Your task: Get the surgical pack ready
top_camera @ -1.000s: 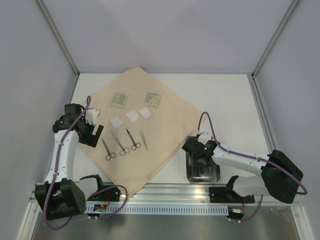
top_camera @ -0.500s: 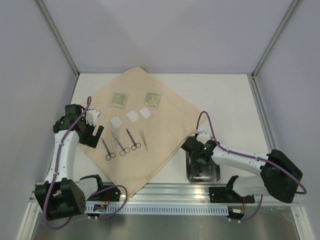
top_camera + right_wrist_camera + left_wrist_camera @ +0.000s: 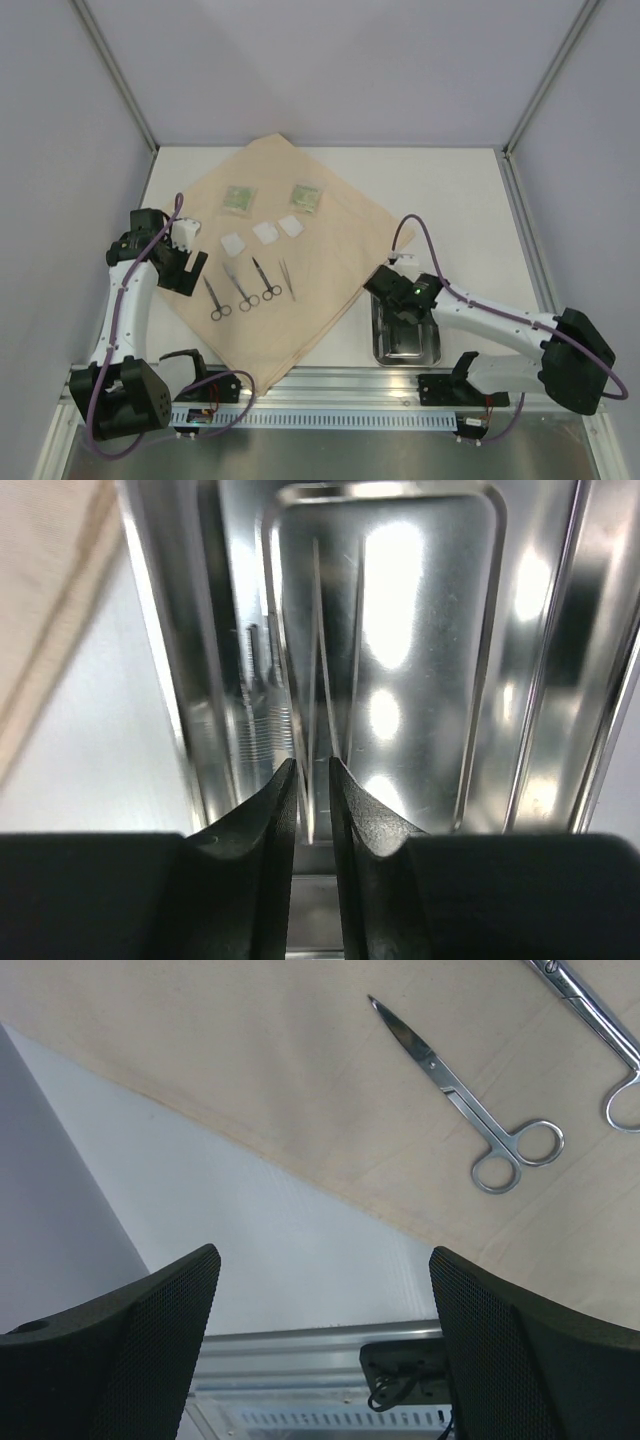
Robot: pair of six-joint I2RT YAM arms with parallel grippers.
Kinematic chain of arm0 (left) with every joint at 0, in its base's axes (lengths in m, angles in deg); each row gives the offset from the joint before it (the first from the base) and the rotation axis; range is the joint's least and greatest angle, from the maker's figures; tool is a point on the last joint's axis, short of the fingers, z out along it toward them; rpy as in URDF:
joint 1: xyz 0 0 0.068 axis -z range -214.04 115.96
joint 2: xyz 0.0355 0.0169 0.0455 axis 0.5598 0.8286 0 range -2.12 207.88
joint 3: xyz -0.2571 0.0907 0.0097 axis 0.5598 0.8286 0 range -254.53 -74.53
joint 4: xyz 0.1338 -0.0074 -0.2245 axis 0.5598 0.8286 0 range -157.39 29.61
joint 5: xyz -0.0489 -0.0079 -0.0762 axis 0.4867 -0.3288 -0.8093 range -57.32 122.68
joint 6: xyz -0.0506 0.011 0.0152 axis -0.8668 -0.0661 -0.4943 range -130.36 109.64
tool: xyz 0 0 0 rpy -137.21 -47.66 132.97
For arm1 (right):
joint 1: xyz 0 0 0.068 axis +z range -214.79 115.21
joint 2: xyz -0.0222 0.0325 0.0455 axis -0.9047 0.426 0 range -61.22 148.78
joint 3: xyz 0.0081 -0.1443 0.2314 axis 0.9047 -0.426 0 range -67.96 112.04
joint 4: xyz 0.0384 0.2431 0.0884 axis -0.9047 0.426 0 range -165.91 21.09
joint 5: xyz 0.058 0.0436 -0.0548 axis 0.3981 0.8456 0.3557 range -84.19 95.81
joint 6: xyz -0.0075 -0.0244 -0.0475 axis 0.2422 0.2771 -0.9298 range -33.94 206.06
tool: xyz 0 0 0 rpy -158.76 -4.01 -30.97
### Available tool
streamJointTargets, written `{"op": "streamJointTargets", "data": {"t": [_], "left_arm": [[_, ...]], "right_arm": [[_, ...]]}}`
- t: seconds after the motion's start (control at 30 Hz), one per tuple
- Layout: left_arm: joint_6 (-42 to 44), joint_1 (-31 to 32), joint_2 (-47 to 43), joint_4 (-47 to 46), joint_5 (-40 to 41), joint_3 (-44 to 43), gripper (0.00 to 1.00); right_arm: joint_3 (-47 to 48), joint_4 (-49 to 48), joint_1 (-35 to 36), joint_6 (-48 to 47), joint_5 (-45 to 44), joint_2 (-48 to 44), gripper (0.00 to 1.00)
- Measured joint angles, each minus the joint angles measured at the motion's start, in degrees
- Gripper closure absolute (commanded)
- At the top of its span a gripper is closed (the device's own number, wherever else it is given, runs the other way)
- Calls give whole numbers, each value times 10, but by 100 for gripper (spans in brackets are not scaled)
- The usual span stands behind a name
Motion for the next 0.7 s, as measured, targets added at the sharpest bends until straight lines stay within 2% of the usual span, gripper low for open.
{"op": "streamJointTargets", "data": {"t": [0.13, 0.27, 0.43, 0.6, 0.7], "left_arm": [[1, 0, 0, -1, 2, 0, 4], [3, 0, 0, -19, 21, 19, 4], [12, -2, 14, -40, 63, 57, 3], [17, -33, 62, -54, 76, 54, 4], [18, -42, 76, -63, 80, 50, 4]], "right_arm": [[71, 12, 3, -21, -2, -14, 75], [154, -11, 20, -53, 3, 17, 74], [278, -53, 40, -106, 21, 158, 71], [387, -87, 47, -155, 51, 296, 65], [450, -94, 49, -179, 64, 363, 66]]}}
